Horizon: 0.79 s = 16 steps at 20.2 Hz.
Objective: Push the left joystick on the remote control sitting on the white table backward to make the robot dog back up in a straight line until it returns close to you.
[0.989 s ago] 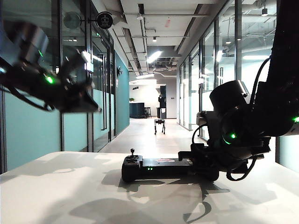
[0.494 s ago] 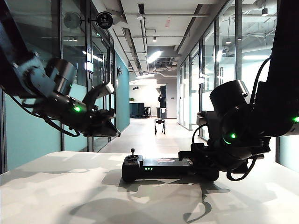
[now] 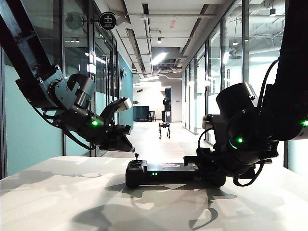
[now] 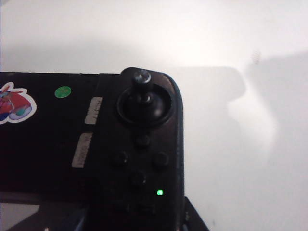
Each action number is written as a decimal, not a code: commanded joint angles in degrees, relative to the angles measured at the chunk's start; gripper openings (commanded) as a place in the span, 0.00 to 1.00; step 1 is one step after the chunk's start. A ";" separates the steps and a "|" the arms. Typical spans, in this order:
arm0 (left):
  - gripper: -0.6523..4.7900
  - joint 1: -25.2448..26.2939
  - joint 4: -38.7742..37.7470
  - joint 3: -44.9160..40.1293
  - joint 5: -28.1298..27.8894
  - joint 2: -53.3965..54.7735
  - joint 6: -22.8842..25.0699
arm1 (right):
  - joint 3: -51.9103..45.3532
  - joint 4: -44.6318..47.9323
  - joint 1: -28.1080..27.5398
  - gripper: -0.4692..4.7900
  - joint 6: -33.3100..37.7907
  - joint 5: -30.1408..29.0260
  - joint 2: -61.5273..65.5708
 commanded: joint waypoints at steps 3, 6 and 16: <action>0.11 -0.37 -0.04 1.07 0.39 1.18 3.04 | 0.24 0.98 -0.04 0.46 0.26 0.44 -0.22; 0.11 -0.74 -0.31 1.92 0.59 2.03 4.07 | 0.24 1.01 -0.04 0.47 0.26 0.44 -0.22; 0.11 -0.74 -7.82 6.34 5.73 4.07 9.20 | 0.24 0.98 -0.04 0.47 0.26 0.44 -0.22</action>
